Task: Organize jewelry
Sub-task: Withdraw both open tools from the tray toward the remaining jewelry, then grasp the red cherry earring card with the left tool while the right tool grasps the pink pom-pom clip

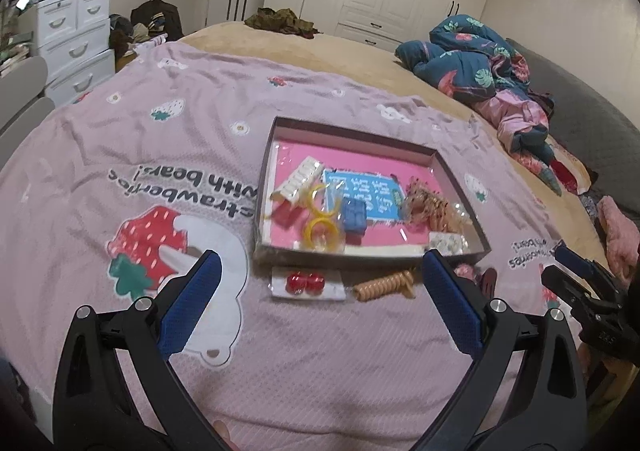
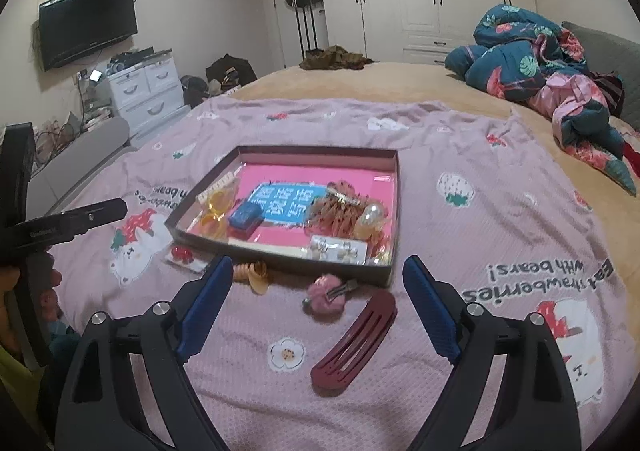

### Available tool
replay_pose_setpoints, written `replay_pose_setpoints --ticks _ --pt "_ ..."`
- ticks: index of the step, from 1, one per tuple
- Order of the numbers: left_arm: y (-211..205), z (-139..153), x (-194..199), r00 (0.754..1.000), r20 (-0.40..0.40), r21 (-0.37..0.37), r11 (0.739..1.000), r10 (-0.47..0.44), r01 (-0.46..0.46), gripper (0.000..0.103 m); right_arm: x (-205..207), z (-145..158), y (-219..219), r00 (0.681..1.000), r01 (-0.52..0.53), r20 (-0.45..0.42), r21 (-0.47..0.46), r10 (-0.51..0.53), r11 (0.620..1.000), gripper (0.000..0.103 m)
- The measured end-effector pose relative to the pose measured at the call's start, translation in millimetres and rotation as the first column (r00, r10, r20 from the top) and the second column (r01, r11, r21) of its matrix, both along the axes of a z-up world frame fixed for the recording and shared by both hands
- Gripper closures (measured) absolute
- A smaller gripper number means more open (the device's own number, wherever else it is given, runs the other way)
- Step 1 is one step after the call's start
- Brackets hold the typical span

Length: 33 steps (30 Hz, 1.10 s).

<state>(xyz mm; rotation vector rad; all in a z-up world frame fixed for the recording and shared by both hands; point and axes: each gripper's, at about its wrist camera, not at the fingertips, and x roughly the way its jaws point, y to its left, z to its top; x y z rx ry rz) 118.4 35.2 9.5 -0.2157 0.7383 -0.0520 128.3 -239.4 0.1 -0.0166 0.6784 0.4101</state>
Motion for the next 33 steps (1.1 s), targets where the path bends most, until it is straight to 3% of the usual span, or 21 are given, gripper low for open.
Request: replay_pose_setpoints --ticks 18,33 --pt "20 -46 -8 0.993 -0.111 0.016 0.999 0.040 -0.039 0.010 3 -44 26 0.995 -0.054 -0.090 -0.023 0.052 0.998 0.017" --pt "0 -81 27 0.980 -0.197 0.039 0.999 0.005 0.002 0.010 32 -78 24 0.989 -0.016 -0.148 -0.067 0.006 0.998 0.019"
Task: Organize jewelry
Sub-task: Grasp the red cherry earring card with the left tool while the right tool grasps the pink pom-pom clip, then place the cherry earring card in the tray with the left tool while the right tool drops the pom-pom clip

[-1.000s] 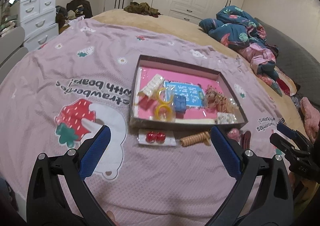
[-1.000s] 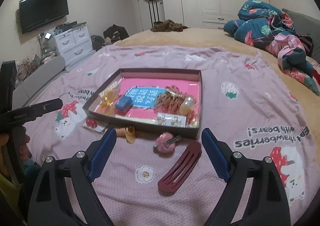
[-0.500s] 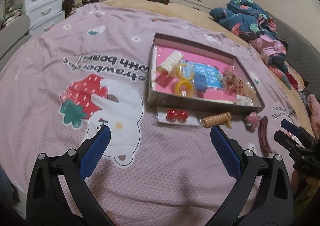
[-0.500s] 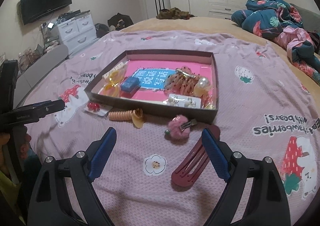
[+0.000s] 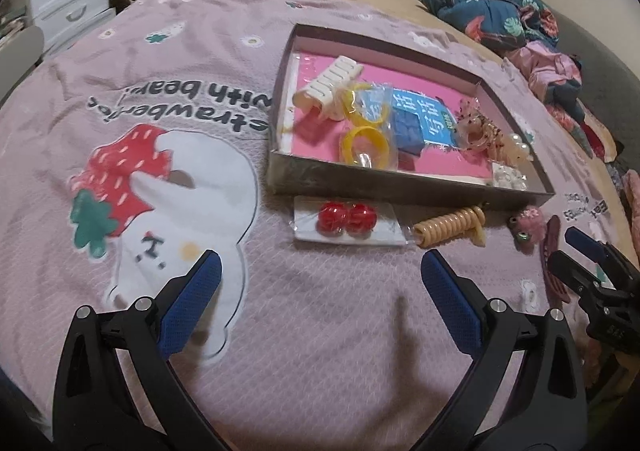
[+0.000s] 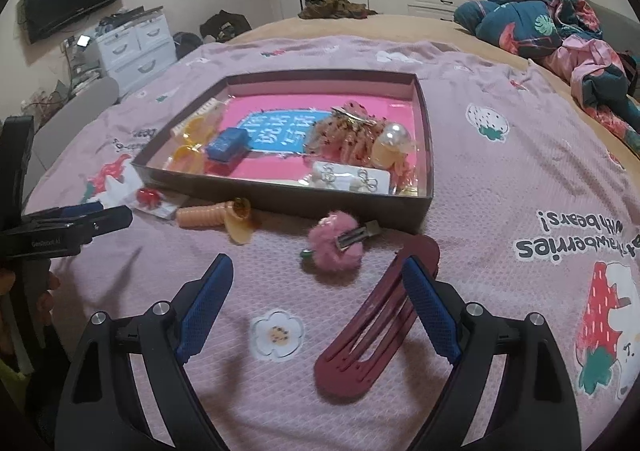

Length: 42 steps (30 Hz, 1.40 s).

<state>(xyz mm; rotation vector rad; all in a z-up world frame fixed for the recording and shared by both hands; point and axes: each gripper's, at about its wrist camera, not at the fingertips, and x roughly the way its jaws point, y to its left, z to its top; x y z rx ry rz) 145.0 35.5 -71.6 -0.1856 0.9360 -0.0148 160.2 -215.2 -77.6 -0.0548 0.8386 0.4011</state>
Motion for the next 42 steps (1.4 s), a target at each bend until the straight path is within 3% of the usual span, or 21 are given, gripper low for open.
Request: replay_pose_setpoints --ticks 9,11,13,16,19,22,25,42 --pt "-4 -7 21 1.000 -0.023 -0.011 1.000 -0.001 0.001 0.011 23 -13 4 1.000 -0.008 -0.028 -0.025 0.008 1.000 0.037" --pt "-6 -8 24 1.000 -0.027 -0.014 1.000 -0.003 0.002 0.011 29 -15 7 0.999 -0.018 -0.038 -0.031 0.017 0.999 0.042" --pt "-8 -9 27 1.000 -0.028 -0.012 1.000 -0.005 0.005 0.013 33 -18 10 0.998 -0.022 -0.052 -0.032 0.020 0.999 0.055" --pt "-11 -11 31 0.999 -0.031 -0.016 1.000 -0.009 0.008 0.014 37 -24 14 0.997 -0.030 -0.070 -0.041 0.027 0.999 0.060" --pt "-11 -13 34 0.999 -0.035 -0.021 1.000 -0.009 0.008 0.022 35 -26 17 0.997 -0.047 -0.063 -0.038 0.045 0.998 0.066" --pt "-12 -15 36 0.999 -0.038 -0.010 1.000 -0.007 0.006 0.028 30 -24 19 0.996 -0.071 -0.060 -0.027 0.069 0.997 0.067" --pt "-14 -15 36 0.999 -0.038 0.016 1.000 -0.012 0.012 0.042 24 -23 23 0.994 -0.096 -0.050 -0.029 0.095 0.995 0.067" --pt "0 -4 -1 0.999 -0.015 -0.035 0.999 -0.035 0.034 0.049 0 -7 39 0.985 -0.171 -0.028 0.005 0.171 0.985 0.067"
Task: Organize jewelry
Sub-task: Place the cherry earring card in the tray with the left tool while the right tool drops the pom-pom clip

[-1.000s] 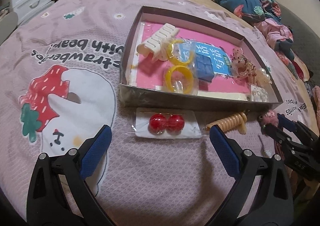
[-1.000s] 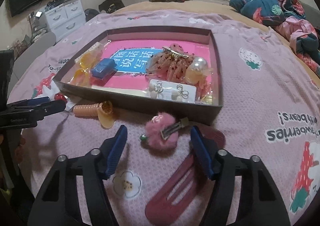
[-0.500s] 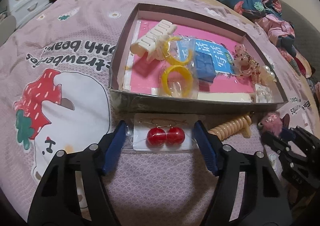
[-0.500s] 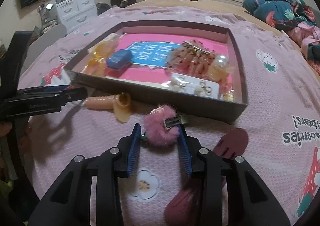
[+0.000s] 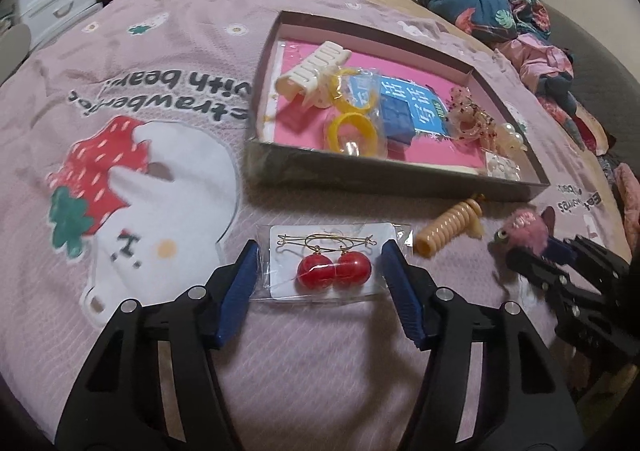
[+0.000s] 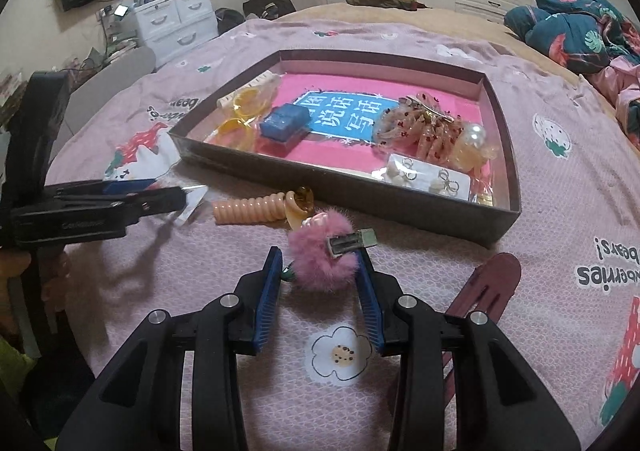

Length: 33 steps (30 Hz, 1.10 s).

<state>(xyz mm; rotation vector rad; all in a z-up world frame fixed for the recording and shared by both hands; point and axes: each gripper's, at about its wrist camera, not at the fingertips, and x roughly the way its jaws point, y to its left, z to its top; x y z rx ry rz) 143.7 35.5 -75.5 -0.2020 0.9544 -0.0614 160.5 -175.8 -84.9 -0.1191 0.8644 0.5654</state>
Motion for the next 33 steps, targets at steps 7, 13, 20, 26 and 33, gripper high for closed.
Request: replay_pose_setpoints --ticks 7,13,20,26,33 --pt "22 10 -15 0.999 0.010 -0.027 0.998 0.049 -0.048 0.050 -6 8 7 1.000 -0.026 0.013 0.008 0.026 1.000 0.067" --pt "32 23 -22 0.996 0.041 -0.023 0.997 0.077 -0.076 0.050 -10 15 14 0.998 -0.051 0.025 0.020 0.050 0.999 0.067" --pt "33 40 -14 0.994 0.077 -0.021 0.997 0.081 -0.079 0.050 -10 29 20 0.997 -0.067 0.050 0.038 0.065 0.997 0.067" --pt "21 58 5 0.993 0.110 -0.023 0.999 0.051 -0.049 0.051 -1 42 13 0.996 -0.051 0.076 0.055 0.046 0.997 0.067" --pt "-3 76 34 0.989 0.148 -0.021 1.000 0.001 0.002 0.051 14 56 -9 0.994 0.002 0.109 0.069 -0.010 0.998 0.067"
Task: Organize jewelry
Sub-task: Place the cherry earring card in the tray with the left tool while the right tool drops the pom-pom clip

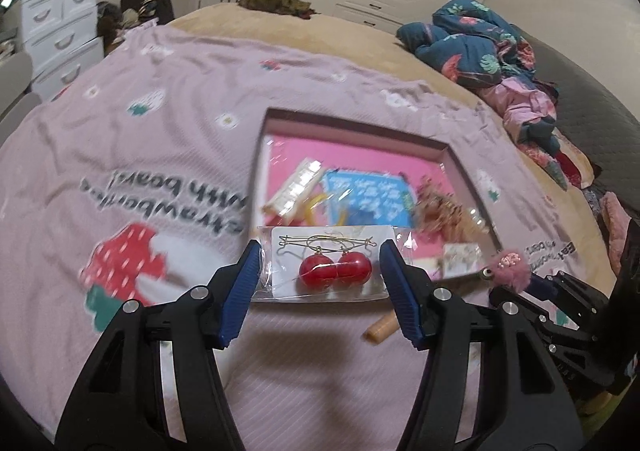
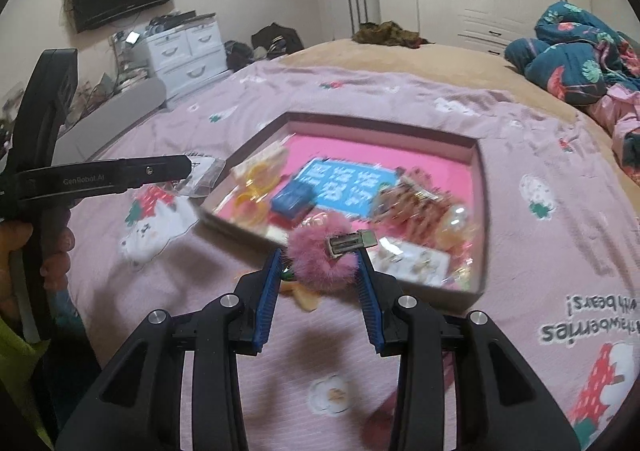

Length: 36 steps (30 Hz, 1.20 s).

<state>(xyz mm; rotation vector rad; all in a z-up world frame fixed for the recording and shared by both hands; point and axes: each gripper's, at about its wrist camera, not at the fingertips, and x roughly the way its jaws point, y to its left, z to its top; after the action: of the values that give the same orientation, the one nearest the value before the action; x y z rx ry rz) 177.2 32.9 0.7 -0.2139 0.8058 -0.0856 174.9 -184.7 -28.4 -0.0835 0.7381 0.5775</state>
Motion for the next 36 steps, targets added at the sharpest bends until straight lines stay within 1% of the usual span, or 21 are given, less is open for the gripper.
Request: replay_pose_setpoints --ticks 9,15,19,22,36 --pt "-38 2 34 0.998 0.006 0.007 0.998 -0.065 0.065 0.051 25 20 -31 0.996 0.071 0.060 -0.004 -0.071 0.997 0.067" --pt "-56 -4 48 0.995 -0.005 0.017 0.995 -0.095 0.096 0.051 46 25 -47 0.991 0.114 0.079 -0.013 -0.112 0.993 0.067" --pt "-67 -8 55 0.994 -0.011 0.033 0.993 -0.113 0.113 0.051 64 22 -56 0.988 0.140 0.073 -0.022 -0.138 0.990 0.067" --pt "-73 -15 60 0.992 -0.026 0.032 0.992 -0.122 0.123 0.051 76 18 -58 0.987 0.153 0.063 -0.030 -0.151 0.988 0.067" --pt "-90 -44 73 0.983 -0.076 0.039 0.985 -0.164 0.168 0.051 117 -6 -54 0.991 0.134 0.007 -0.067 -0.134 0.989 0.067"
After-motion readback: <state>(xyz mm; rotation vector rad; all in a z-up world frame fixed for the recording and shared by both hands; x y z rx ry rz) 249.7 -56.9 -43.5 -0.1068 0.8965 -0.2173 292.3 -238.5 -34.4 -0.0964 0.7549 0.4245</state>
